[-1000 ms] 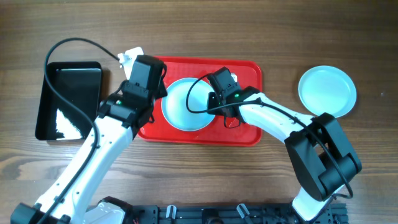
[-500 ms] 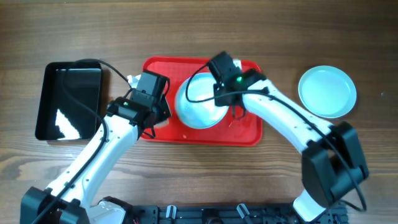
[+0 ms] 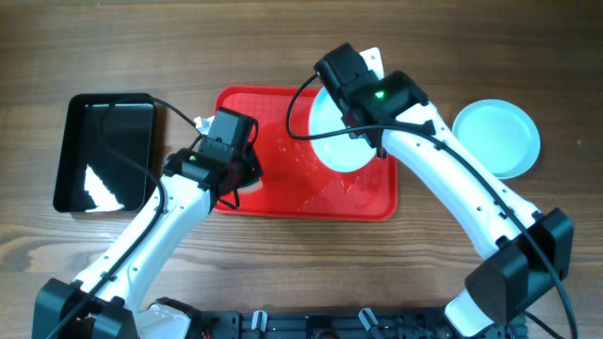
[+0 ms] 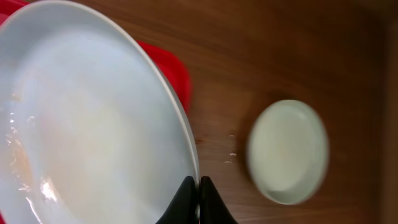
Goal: Clean dirty plates on tray and stack at the side
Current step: 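Lift the cleaned plate off the red tray with the right gripper, then carry the plate right and lower it onto the plate stack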
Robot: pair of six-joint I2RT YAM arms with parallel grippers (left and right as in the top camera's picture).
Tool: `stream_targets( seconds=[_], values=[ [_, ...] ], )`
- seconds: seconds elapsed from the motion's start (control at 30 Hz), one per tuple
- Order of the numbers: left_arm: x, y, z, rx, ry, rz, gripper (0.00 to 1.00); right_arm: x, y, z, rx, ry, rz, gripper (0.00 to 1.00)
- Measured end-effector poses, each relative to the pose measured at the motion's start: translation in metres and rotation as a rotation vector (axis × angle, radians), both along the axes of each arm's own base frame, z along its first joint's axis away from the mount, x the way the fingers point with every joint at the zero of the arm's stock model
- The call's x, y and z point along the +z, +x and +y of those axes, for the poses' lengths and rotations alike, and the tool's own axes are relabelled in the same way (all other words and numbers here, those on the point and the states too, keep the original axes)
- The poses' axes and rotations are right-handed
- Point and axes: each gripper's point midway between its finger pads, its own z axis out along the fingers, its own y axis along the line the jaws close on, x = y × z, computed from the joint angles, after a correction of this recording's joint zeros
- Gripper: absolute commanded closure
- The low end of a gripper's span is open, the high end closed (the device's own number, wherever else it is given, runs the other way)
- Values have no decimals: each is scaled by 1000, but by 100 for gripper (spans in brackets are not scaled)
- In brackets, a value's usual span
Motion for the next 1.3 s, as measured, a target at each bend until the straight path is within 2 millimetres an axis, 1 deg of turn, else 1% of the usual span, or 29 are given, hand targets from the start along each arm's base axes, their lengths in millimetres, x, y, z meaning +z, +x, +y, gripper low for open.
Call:
stream_targets(
  seconds=[0.07, 0.17, 0.23, 0.33, 0.5, 0.67, 0.77, 1.0, 1.17, 1.3],
  values=[
    [-4, 0, 0, -1, -2, 0, 96, 8, -1, -3, 15, -84, -28, 96],
    [-13, 0, 0, -1, 4, 15, 96, 24, -3, 5, 60, -204, -97, 96],
    [-20, -1, 0, -1, 10, 30, 96, 36, -5, 16, 102, -283, -151, 96],
    [-25, 0, 0, -1, 12, 36, 96, 53, -6, 29, 147, -371, -227, 96],
    [-25, 2, -1, -1, 10, 29, 96, 86, -7, 53, 196, -504, -369, 96],
    [-25, 2, -1, -1, 10, 29, 96, 107, -9, 72, 220, -571, -453, 96],
    [-25, 2, -1, -1, 10, 29, 96, 114, -9, 78, 232, -597, -471, 96],
    [-25, 2, -1, -2, 10, 29, 96, 118, -11, 78, 247, -645, -459, 96],
    [-25, 2, -1, -2, 10, 29, 96, 117, -11, 78, 243, -639, -461, 96],
    [-24, 3, -2, -1, 9, 26, 96, 109, -11, 79, 259, -599, -443, 96]
  ],
)
